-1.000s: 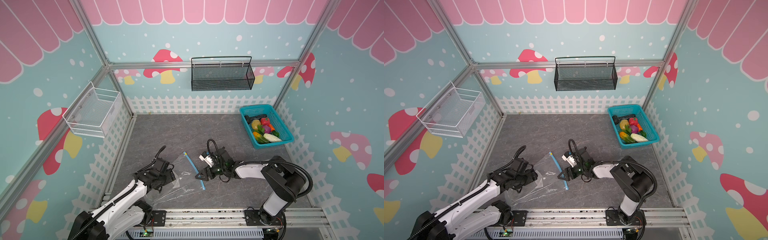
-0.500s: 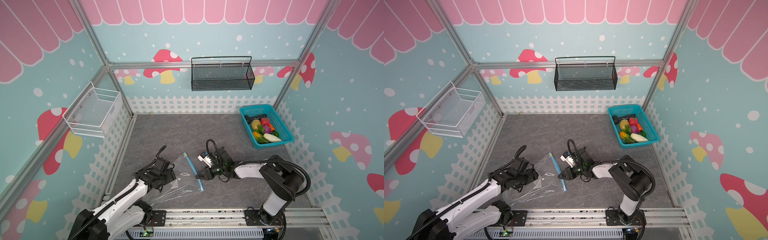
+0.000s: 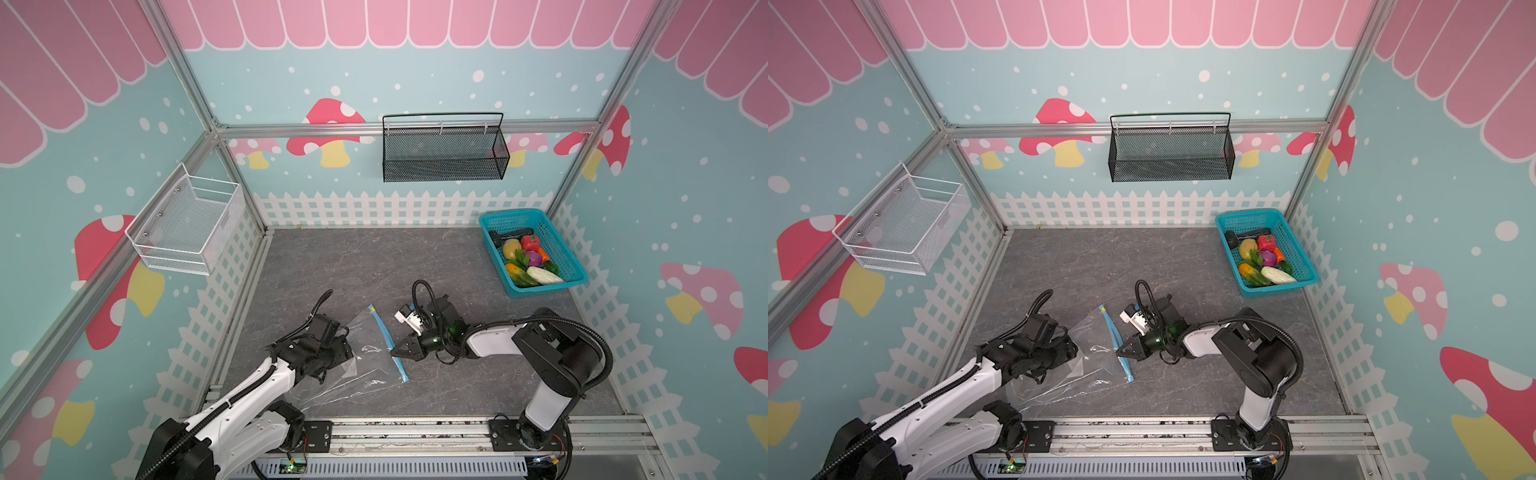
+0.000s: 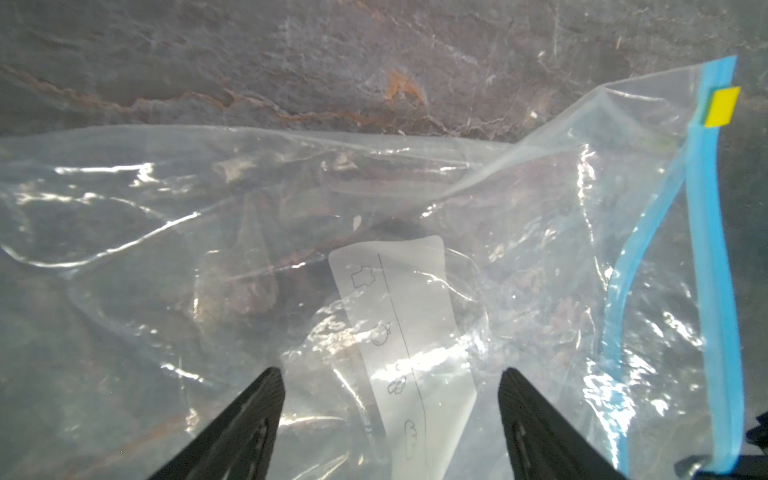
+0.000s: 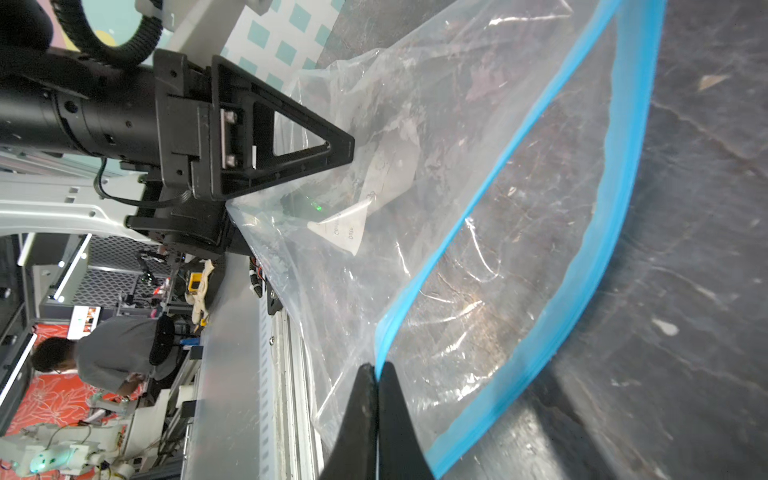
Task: Place the food in the zip-top bag and seal the zipper
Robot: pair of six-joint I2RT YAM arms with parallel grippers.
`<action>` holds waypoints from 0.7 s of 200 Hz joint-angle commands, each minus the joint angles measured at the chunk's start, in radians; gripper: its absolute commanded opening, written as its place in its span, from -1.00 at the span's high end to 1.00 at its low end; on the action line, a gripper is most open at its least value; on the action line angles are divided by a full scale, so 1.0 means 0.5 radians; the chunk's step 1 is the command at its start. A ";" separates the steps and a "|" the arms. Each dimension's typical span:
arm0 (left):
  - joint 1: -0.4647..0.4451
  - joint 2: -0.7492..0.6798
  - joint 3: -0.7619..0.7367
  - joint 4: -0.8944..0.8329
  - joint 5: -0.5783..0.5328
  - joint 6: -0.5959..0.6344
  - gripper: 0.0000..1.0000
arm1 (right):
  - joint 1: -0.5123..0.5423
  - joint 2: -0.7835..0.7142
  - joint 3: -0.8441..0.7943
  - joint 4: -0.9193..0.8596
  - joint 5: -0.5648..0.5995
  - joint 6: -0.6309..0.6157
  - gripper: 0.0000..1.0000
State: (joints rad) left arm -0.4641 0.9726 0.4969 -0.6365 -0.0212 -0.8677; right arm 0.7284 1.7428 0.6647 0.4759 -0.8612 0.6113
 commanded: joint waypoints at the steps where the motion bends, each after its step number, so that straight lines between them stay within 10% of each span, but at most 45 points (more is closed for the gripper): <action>1: 0.011 0.027 0.078 0.030 0.006 -0.002 -0.63 | 0.013 -0.030 -0.054 0.078 0.006 0.024 1.00; 140: -0.078 0.374 0.812 0.052 0.013 0.200 -0.63 | -0.060 -0.187 -0.186 0.573 0.230 -0.152 1.00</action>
State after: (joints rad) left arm -0.4747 1.1358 0.8314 -0.6224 -0.0212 -0.7921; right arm 0.6983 1.6855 0.6086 0.6216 -0.7902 0.5816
